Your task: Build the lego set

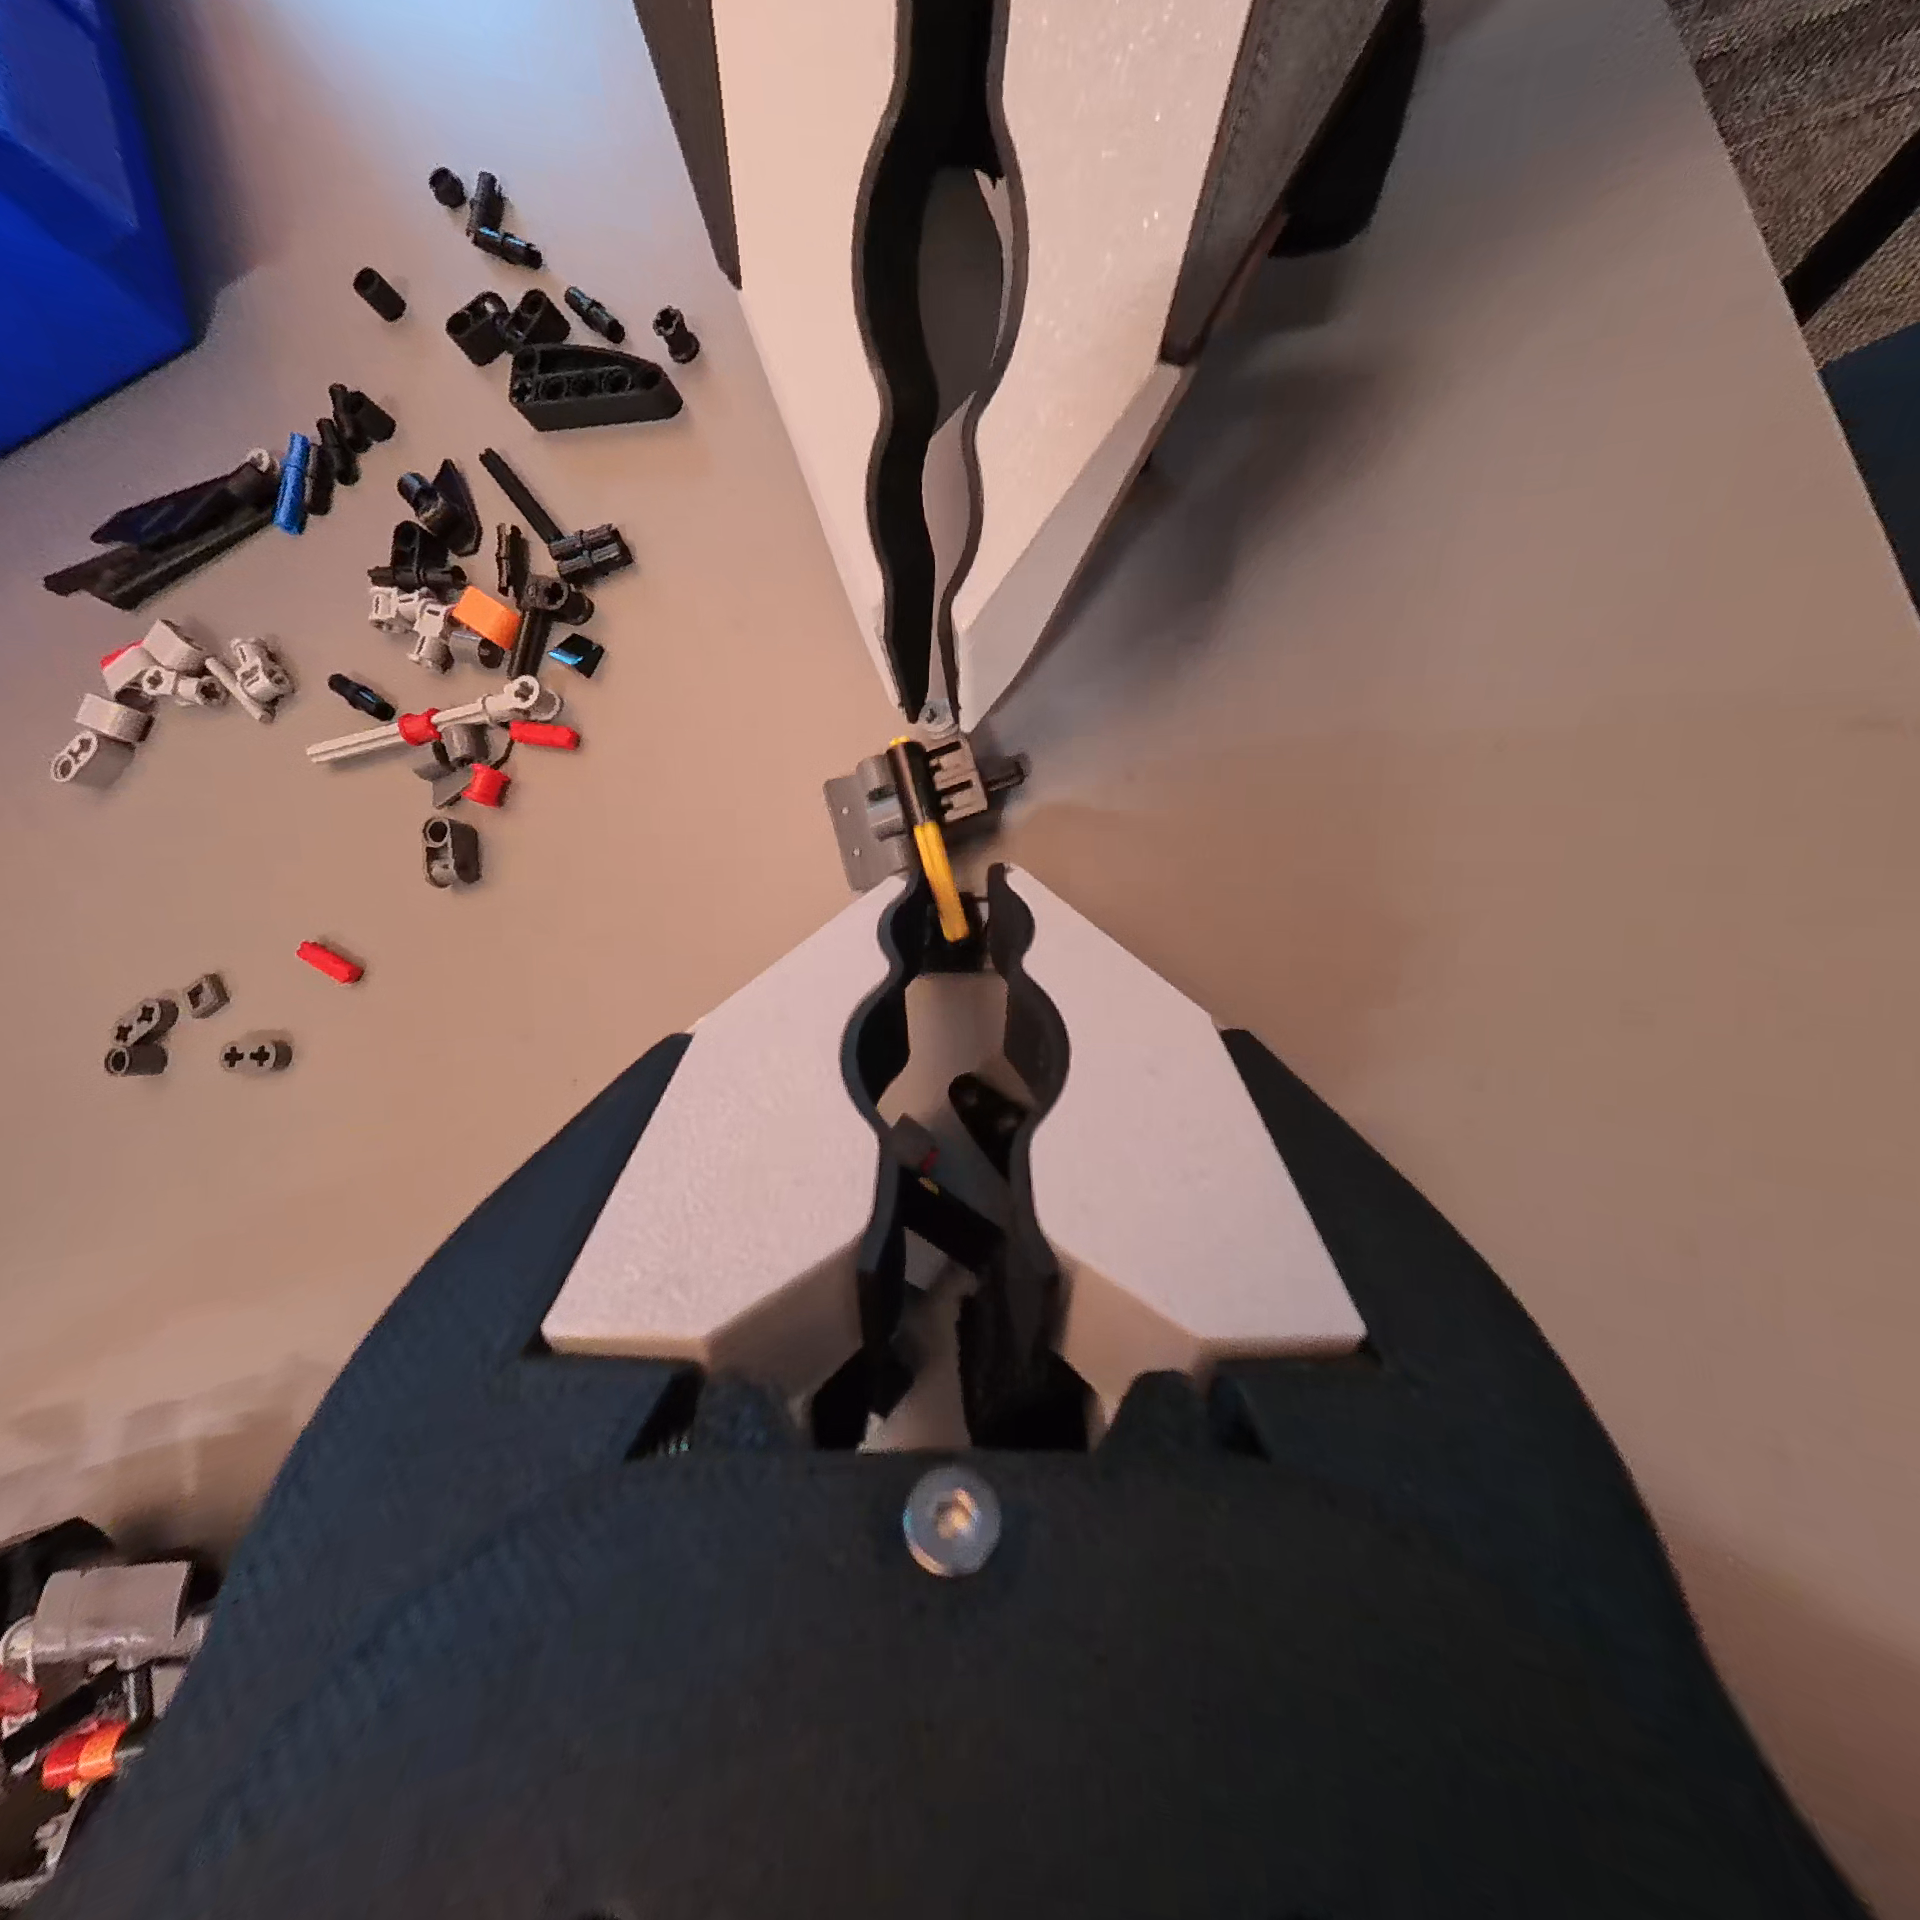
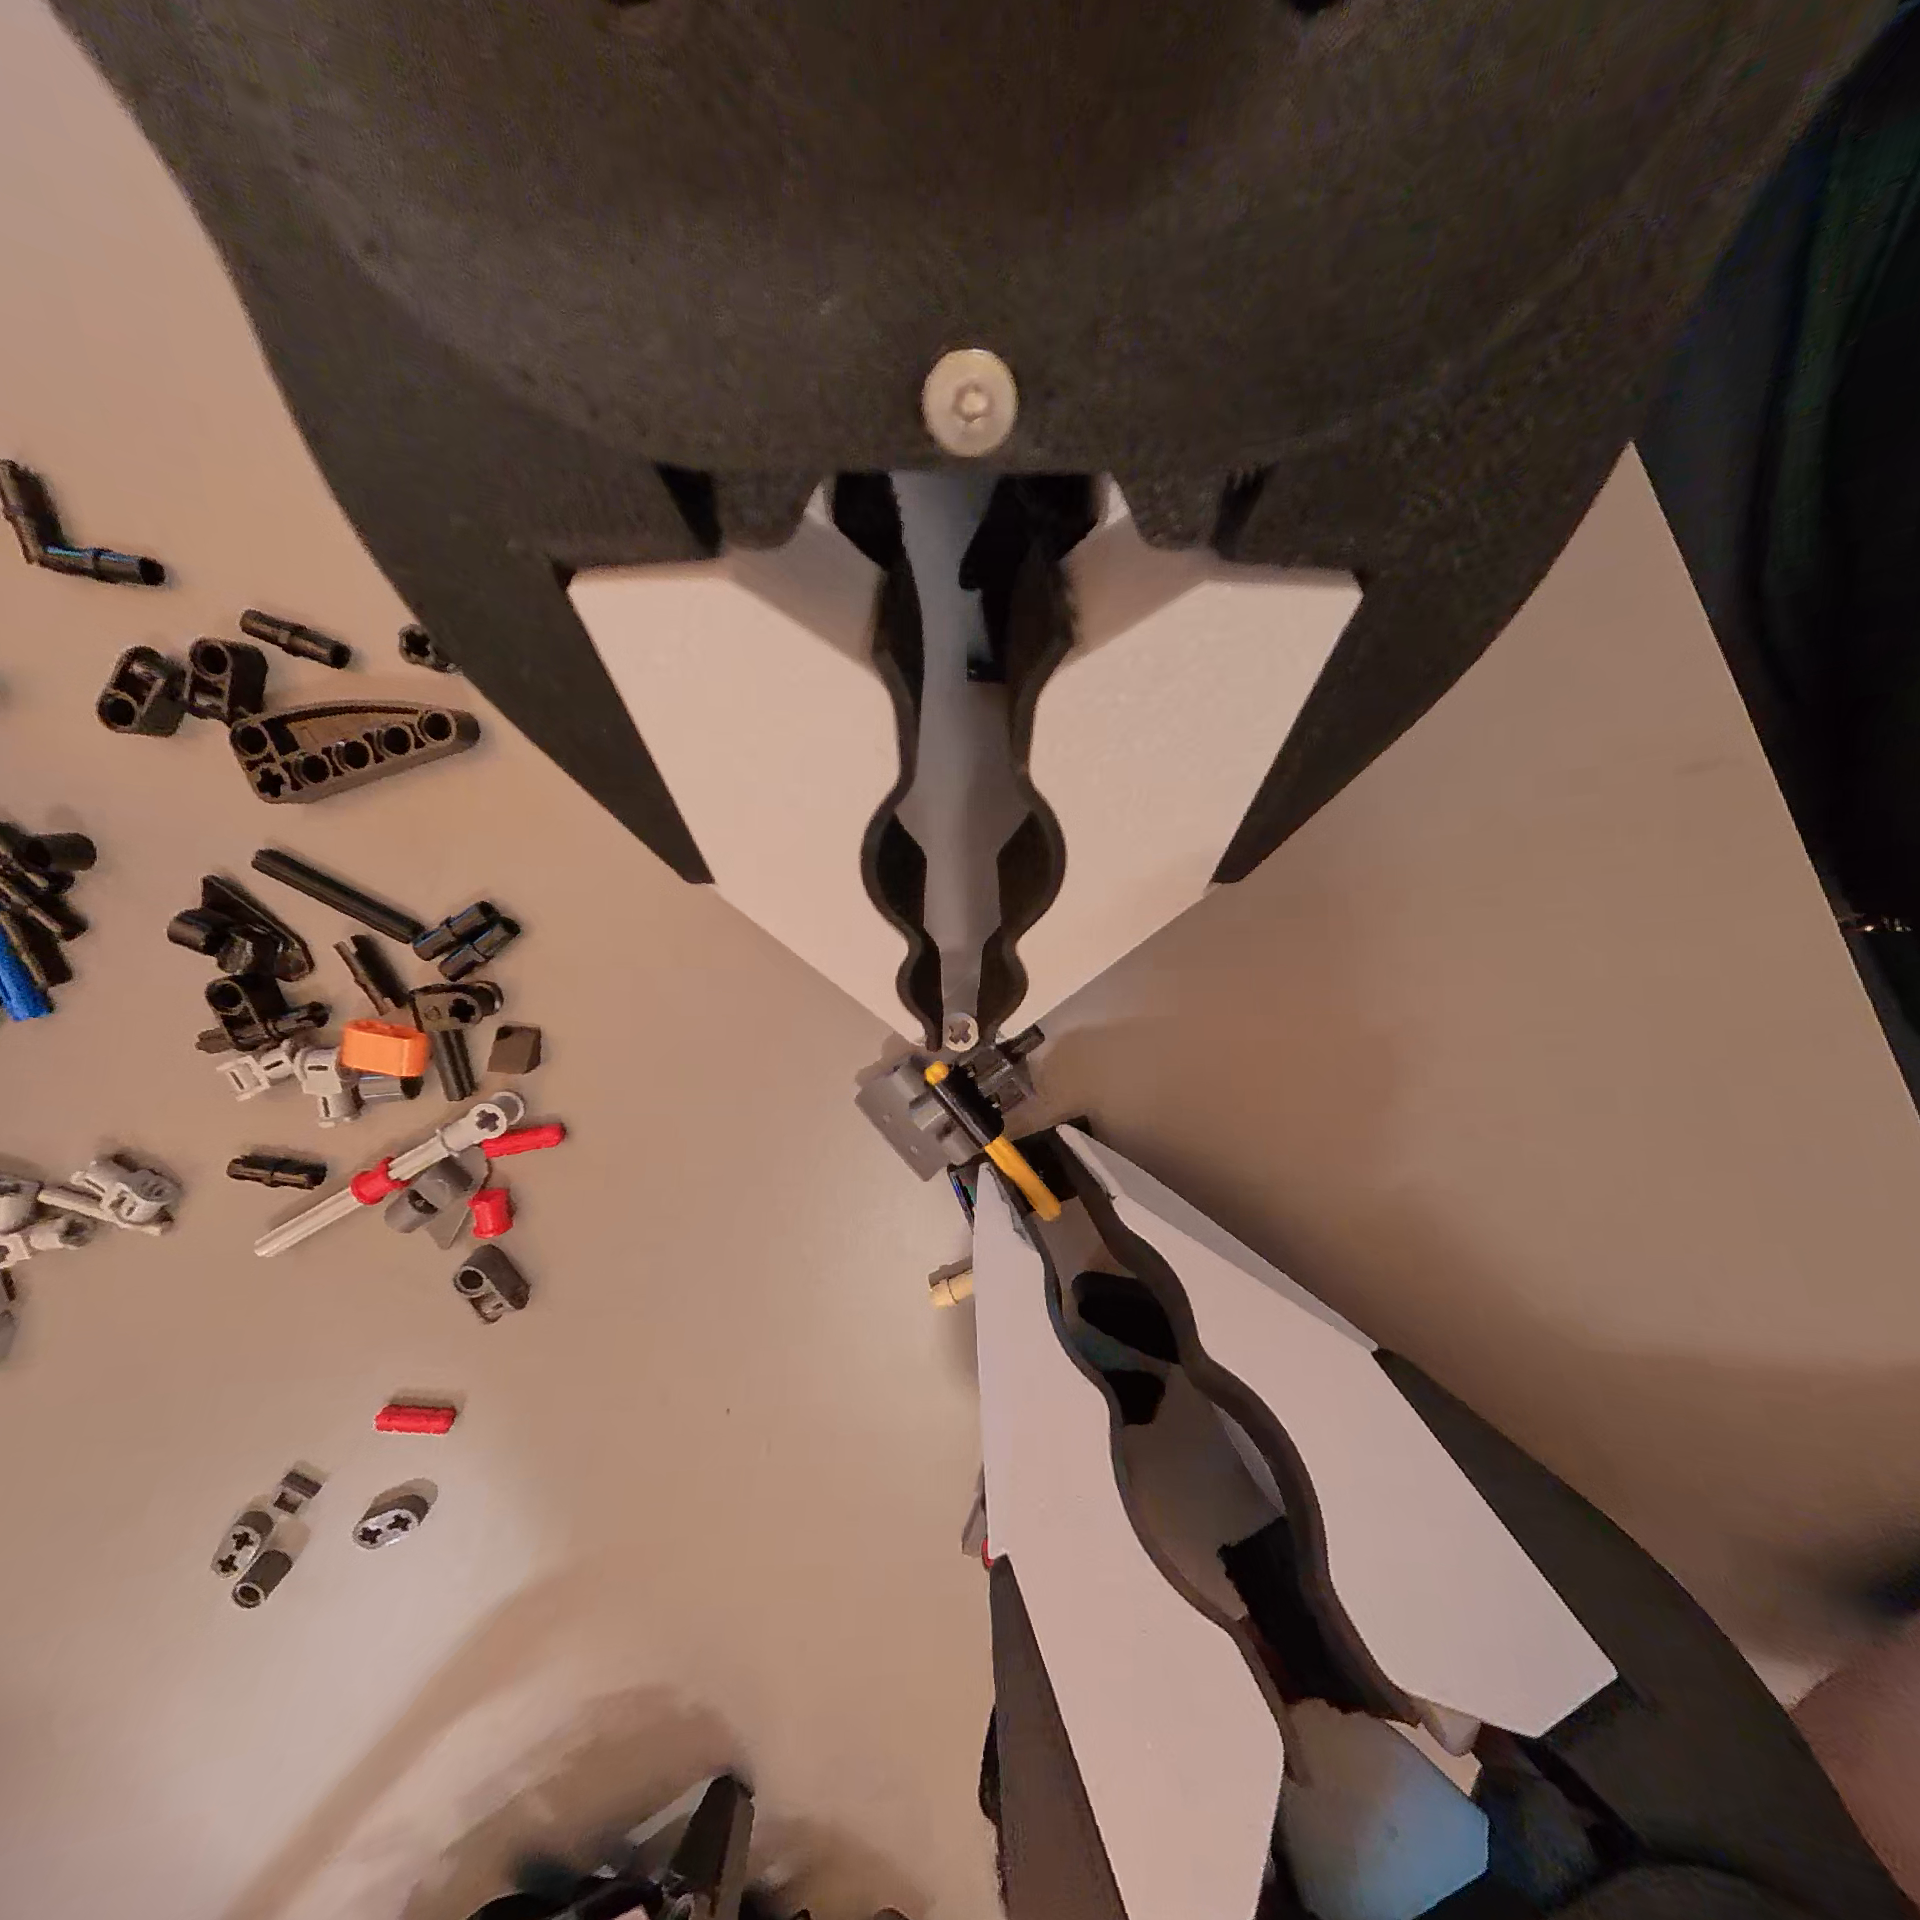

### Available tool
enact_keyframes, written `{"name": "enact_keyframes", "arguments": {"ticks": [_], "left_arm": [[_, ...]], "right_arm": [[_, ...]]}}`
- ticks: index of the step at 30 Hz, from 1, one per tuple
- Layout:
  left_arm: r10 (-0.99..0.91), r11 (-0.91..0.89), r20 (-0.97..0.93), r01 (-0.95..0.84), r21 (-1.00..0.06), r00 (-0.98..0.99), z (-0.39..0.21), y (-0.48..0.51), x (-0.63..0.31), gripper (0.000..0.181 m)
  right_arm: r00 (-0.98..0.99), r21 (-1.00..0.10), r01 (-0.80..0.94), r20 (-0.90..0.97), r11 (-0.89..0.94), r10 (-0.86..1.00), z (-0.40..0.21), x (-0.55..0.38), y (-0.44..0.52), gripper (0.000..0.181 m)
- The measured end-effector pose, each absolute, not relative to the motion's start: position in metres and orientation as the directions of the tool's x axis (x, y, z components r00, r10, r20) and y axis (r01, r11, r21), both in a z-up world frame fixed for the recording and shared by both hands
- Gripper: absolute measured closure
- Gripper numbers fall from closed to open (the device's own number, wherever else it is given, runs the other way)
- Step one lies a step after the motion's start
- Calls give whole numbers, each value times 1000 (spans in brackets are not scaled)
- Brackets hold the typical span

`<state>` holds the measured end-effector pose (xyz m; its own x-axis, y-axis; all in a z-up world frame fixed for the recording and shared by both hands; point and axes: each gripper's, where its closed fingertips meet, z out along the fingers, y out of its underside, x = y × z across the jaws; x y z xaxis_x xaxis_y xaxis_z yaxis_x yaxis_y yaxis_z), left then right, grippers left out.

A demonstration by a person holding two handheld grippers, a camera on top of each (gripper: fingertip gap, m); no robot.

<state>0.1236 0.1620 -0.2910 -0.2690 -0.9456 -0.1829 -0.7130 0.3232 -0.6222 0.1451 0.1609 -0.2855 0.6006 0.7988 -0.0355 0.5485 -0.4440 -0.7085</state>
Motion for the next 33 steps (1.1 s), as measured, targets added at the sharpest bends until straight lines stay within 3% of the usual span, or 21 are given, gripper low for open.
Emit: {"name": "enact_keyframes", "arguments": {"ticks": [15,33], "left_arm": [[-940,341,-206,-710,-616,-273,-292,163,125,178],[-942,333,-189,-695,-638,-278,-293,161,127,164]], "right_arm": [[586,-705,551,-54,-446,809,-289,141,162,176],[565,-720,535,-85,-443,821,-281,128,139,176]]}}
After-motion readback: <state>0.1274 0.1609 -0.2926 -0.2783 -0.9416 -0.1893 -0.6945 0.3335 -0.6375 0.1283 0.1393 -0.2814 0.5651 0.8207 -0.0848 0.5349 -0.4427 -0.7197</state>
